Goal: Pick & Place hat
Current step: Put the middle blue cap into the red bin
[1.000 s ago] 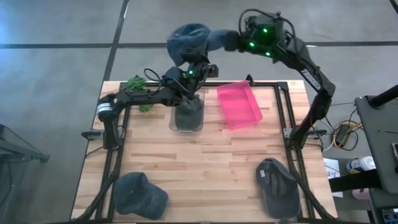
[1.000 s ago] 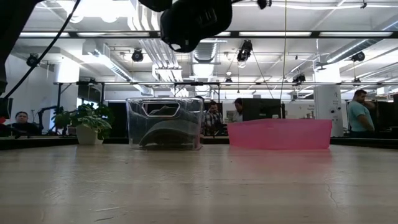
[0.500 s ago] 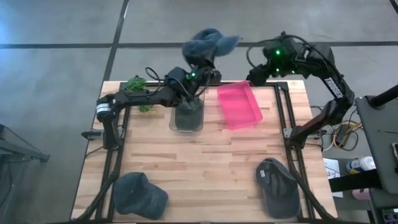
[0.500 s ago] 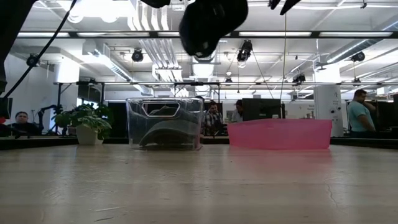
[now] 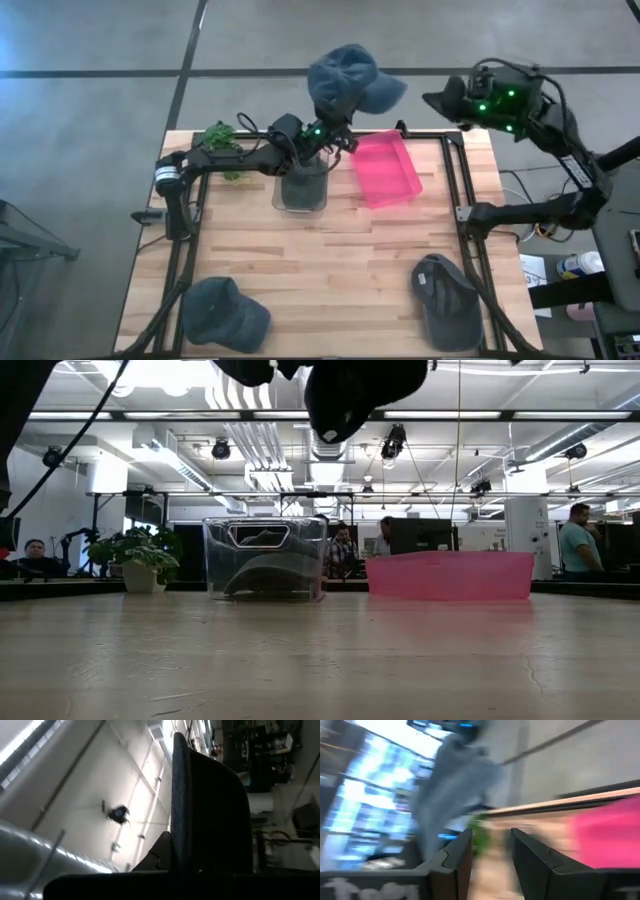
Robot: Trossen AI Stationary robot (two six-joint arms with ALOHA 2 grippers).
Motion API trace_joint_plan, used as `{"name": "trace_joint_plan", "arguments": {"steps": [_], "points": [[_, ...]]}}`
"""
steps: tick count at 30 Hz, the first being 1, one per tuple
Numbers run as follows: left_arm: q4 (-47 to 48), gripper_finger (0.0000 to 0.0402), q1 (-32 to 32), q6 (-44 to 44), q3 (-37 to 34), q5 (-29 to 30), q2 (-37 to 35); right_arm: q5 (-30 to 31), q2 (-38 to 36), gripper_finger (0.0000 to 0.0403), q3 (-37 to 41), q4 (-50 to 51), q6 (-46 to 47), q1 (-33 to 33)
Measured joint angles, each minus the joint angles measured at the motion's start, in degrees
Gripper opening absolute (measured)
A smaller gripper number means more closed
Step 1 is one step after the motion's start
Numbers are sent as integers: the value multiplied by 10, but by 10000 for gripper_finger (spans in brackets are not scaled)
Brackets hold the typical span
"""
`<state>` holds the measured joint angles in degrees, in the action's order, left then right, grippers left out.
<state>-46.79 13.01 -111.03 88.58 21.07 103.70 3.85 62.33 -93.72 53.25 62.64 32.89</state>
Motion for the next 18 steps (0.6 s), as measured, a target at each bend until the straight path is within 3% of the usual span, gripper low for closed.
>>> {"name": "trace_joint_plan", "arguments": {"steps": [4,8,14,18], "points": [[-1,7,-3,-22,0,-42,0,-59,-25,123,96,-156,69,0],[4,8,-2,-57,-1,-45,1,-80,-32,123,163,-225,114,-5],[-4,8,-2,-36,-9,-33,1,-85,-44,123,225,-363,140,-8],[8,9,-2,-22,-19,-37,1,-92,-40,123,237,-387,156,-8]]}}
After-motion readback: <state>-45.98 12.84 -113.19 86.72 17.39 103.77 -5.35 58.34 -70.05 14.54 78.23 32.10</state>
